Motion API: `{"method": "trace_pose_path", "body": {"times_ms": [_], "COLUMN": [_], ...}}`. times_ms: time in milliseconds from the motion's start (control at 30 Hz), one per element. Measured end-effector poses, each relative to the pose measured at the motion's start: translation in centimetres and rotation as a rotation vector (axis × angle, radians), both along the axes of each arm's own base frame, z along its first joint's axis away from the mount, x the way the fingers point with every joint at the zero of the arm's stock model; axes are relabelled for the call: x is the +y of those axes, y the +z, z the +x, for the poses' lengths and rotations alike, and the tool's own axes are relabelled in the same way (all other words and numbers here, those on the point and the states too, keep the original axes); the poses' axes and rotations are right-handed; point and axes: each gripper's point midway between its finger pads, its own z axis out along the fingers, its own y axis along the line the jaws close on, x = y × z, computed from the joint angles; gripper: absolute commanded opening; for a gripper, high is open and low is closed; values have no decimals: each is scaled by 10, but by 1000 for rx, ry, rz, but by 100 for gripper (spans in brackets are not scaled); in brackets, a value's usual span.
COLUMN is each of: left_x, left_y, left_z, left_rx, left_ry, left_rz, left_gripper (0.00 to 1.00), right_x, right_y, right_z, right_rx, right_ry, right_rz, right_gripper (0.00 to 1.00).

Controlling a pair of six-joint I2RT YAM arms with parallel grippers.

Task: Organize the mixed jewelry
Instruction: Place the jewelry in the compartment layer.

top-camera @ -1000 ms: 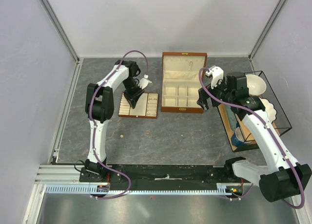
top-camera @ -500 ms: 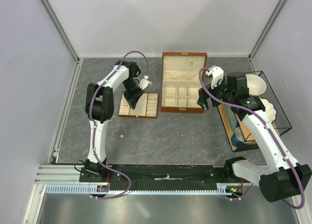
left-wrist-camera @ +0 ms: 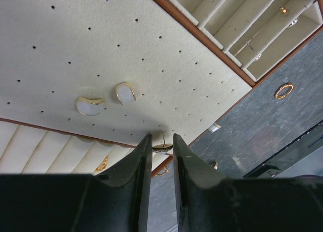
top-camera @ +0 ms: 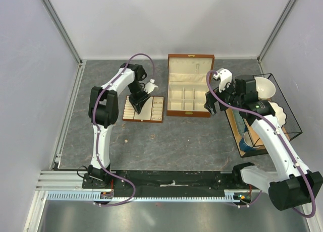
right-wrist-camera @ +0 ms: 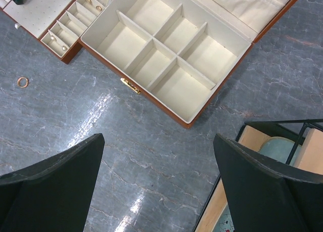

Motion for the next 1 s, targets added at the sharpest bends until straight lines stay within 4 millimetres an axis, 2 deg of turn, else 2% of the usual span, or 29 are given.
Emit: {"method": "trace_pose_path", "body": {"times_ms": [200,667,1000], "left_x": [-2,4,8], "left_y": [1,7,41], "left_z": [-1,-2,-27], "left_rx": [-4,-26,-83], "left_ry": [-6,-15,-15], "left_rz": [2,34,-2], "left_gripper": [38,38,39], "right_x": [0,0,0], "right_y": [-3,1,1], "right_z": [-1,-2,-3], "right_rx": [4,-13,-11], "right_ry": [0,0,3], "right_rz": [-1,3,5], "right_gripper": [98,98,98]}}
